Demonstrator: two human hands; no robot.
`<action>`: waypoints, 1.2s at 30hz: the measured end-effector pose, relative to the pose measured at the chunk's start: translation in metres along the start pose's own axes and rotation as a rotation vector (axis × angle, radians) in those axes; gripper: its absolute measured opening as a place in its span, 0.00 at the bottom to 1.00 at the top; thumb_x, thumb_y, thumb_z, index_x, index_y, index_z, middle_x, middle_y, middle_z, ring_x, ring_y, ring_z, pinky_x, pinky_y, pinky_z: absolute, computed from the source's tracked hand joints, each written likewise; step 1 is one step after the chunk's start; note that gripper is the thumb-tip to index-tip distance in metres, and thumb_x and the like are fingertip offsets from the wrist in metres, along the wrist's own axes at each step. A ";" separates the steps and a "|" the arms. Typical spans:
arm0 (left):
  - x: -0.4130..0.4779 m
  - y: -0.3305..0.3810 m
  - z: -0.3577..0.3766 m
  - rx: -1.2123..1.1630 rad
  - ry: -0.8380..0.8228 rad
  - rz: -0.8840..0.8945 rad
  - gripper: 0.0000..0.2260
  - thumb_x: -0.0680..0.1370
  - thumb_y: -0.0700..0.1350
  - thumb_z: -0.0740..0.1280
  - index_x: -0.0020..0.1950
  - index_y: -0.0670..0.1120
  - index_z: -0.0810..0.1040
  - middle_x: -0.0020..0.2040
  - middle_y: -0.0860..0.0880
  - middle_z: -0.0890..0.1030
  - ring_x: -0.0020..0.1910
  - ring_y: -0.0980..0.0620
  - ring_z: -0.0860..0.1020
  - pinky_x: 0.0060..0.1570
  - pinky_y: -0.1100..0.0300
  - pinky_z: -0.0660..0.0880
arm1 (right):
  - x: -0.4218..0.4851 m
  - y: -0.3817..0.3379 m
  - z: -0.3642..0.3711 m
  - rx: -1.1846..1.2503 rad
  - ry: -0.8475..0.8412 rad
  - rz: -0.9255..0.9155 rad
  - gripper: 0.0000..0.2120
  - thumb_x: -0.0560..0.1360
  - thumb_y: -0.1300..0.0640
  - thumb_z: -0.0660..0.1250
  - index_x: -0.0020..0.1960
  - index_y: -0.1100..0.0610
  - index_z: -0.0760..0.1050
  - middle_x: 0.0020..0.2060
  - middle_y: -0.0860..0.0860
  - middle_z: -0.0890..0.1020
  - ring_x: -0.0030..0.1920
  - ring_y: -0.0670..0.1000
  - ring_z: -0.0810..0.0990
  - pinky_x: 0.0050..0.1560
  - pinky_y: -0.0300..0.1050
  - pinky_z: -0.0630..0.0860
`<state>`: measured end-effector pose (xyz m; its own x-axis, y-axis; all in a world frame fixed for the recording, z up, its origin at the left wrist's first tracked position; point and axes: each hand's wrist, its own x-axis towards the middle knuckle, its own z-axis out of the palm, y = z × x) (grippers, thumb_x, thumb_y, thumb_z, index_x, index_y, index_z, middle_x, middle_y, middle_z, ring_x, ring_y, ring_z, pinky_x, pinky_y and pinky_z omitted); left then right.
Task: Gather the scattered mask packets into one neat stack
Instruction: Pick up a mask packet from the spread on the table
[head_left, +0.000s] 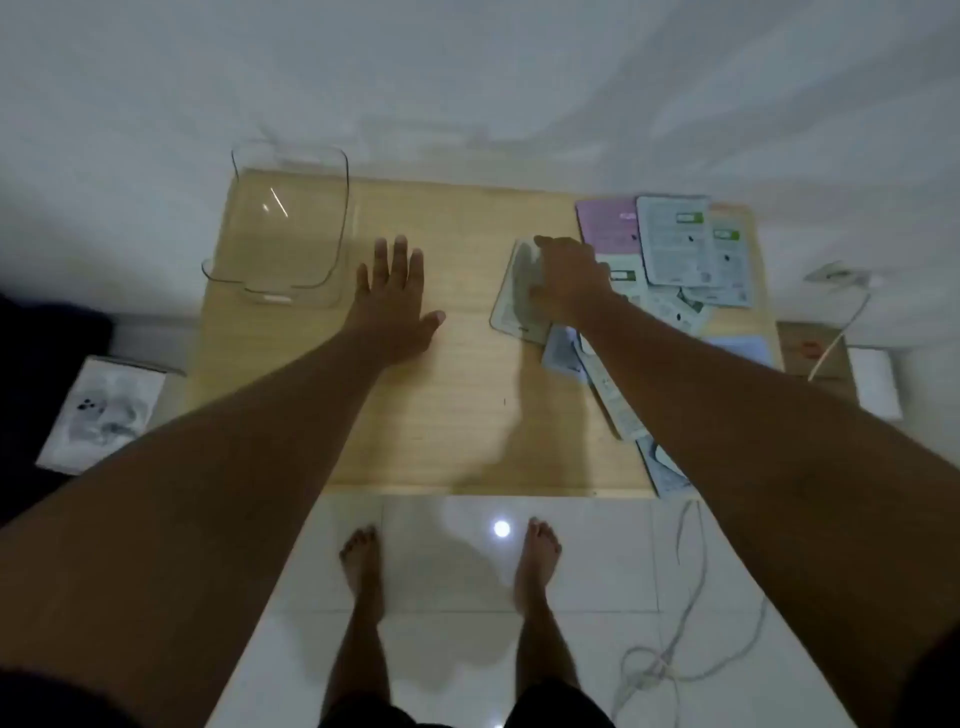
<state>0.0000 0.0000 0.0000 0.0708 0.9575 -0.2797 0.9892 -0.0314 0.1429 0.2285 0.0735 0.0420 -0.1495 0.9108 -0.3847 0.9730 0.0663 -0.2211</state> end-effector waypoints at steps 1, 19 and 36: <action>0.003 -0.001 0.007 0.022 -0.006 -0.018 0.38 0.80 0.61 0.54 0.80 0.42 0.40 0.80 0.40 0.37 0.78 0.38 0.36 0.75 0.39 0.42 | 0.003 0.000 0.002 -0.022 -0.009 0.011 0.34 0.72 0.51 0.68 0.75 0.49 0.60 0.70 0.55 0.69 0.72 0.60 0.65 0.68 0.61 0.66; 0.007 -0.017 0.034 -0.040 -0.059 -0.018 0.37 0.80 0.62 0.52 0.80 0.42 0.43 0.80 0.39 0.40 0.78 0.37 0.38 0.75 0.37 0.42 | 0.034 0.015 -0.014 -0.041 -0.050 -0.003 0.19 0.74 0.44 0.68 0.60 0.54 0.73 0.60 0.53 0.78 0.64 0.61 0.74 0.69 0.68 0.61; 0.010 -0.020 0.038 -0.043 -0.058 -0.015 0.37 0.80 0.64 0.51 0.80 0.44 0.42 0.80 0.41 0.39 0.78 0.38 0.38 0.75 0.38 0.41 | 0.032 -0.073 -0.062 0.183 -0.361 0.127 0.20 0.79 0.47 0.65 0.56 0.65 0.72 0.35 0.58 0.84 0.29 0.50 0.83 0.34 0.46 0.84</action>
<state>-0.0141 -0.0005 -0.0414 0.0647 0.9396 -0.3361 0.9838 -0.0037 0.1790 0.1639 0.1230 0.1018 -0.1142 0.7036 -0.7014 0.9452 -0.1405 -0.2948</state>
